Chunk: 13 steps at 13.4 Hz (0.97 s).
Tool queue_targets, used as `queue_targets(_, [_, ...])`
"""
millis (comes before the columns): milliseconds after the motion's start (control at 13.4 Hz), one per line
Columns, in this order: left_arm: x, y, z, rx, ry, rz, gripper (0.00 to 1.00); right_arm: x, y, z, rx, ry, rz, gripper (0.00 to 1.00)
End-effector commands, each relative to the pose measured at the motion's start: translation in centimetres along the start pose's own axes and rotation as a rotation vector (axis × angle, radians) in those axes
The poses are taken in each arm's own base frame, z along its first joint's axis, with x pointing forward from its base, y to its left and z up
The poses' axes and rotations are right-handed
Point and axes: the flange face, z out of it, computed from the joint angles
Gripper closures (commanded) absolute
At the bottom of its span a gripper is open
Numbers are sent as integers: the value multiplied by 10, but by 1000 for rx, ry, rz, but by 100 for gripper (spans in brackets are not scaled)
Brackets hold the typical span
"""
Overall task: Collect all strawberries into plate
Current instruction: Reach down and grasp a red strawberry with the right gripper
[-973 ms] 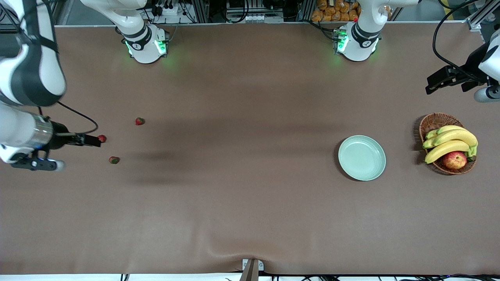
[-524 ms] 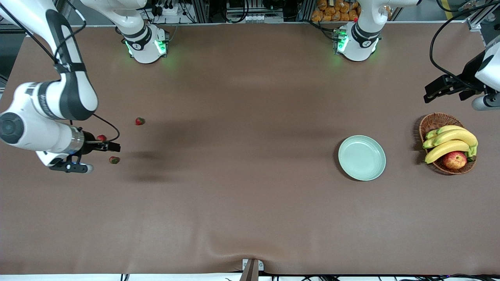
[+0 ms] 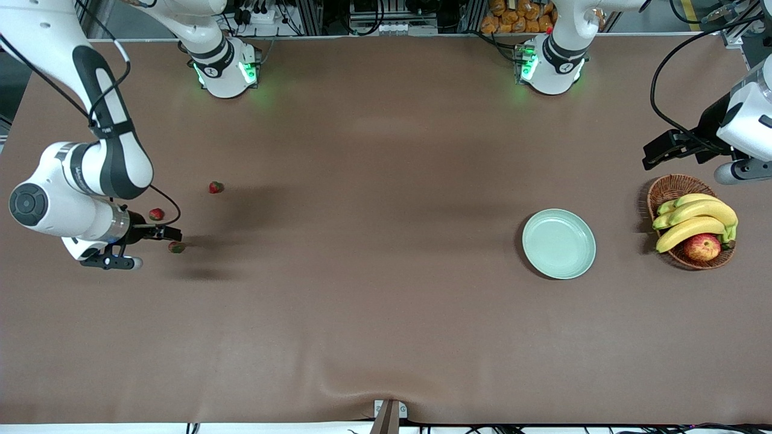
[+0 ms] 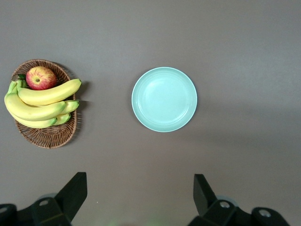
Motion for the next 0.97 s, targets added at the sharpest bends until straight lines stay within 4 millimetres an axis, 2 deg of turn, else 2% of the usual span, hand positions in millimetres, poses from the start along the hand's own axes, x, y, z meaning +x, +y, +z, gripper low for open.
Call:
queue_targets(0, [1,3,-4,-23,19,-13,0,18,10,14,0,0,-8,9])
queue_targets(224, [5,5,2,-20,10,-13,0,23,7,39,1,-11,-19,19])
queue_targets(374, [4,2,0,-21,13,-17,0,24,15,57,4,-20,-53,24])
queue_targets(673, [2,5,2,-18,1,-13,0,25,24,69,7,-22,-74,36])
queue_targets(898, [-2,13,-1,-18,1,-14,0,25,24,78,7,-27,-74,36])
